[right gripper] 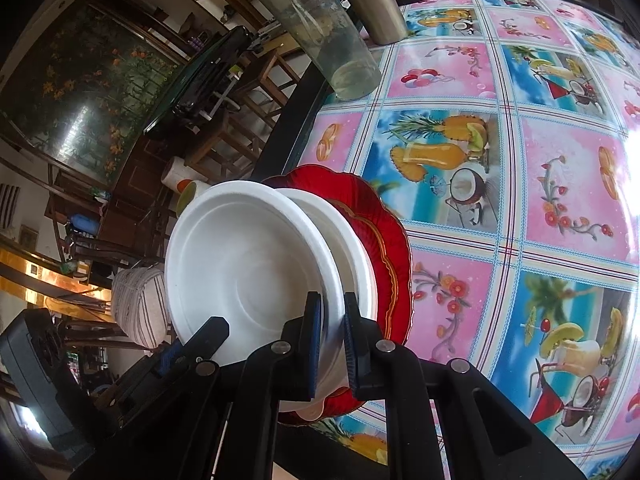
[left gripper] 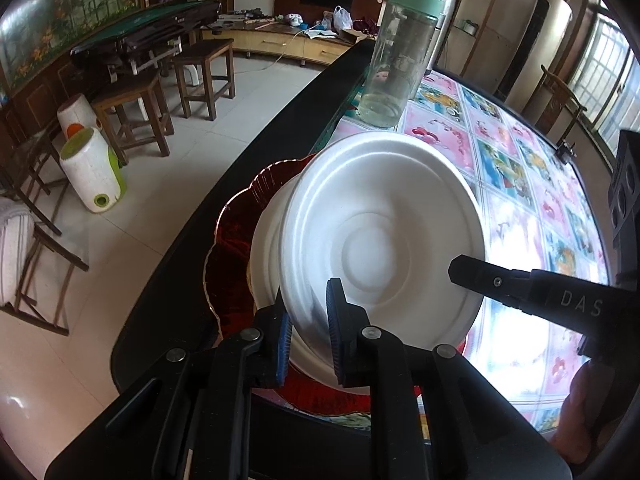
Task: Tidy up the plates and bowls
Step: 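Press the white paper bowl down into the stack with both tools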
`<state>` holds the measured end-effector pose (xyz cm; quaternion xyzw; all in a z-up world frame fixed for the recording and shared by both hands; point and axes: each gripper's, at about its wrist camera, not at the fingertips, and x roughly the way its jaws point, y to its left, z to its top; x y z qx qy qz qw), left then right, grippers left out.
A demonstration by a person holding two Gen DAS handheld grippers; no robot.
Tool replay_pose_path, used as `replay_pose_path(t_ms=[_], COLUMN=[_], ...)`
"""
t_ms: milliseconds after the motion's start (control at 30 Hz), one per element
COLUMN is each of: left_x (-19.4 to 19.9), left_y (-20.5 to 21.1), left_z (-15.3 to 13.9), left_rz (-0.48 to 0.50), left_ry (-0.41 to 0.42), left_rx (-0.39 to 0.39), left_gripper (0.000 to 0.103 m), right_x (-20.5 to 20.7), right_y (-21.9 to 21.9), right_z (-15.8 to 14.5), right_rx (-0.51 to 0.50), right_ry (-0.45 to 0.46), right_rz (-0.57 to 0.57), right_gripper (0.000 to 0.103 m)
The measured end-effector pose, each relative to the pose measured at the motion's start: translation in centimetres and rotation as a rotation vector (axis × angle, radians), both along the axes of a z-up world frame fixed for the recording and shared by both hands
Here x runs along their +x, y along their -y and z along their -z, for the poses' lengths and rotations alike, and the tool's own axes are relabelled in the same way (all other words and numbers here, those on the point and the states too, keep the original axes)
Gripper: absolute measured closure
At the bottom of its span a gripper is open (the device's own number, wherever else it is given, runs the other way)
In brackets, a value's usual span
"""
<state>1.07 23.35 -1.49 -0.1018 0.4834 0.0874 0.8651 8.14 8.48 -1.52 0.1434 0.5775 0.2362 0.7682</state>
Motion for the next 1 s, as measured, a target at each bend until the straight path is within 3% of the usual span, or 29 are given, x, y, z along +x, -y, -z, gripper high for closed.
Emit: replay_pose_path(t_ms=[433, 1000], left_x=[-1.0, -1.3], left_y=[0.9, 1.0], left_z=[-1.0, -0.5], left_rz=[-0.035, -0.045], left_ry=[0.05, 0.045], left_rx=[0.252, 0.247], left_gripper=[0.085, 0.085], right_x=[-0.3, -0.8], right_y=[-0.6, -0.1], right_z=[-0.2, -0.1], right_rx=[-0.031, -0.014], right_ry=[0.035, 0.032], right_rz=[-0.004, -0.006], right_gripper=[0.089, 0.09])
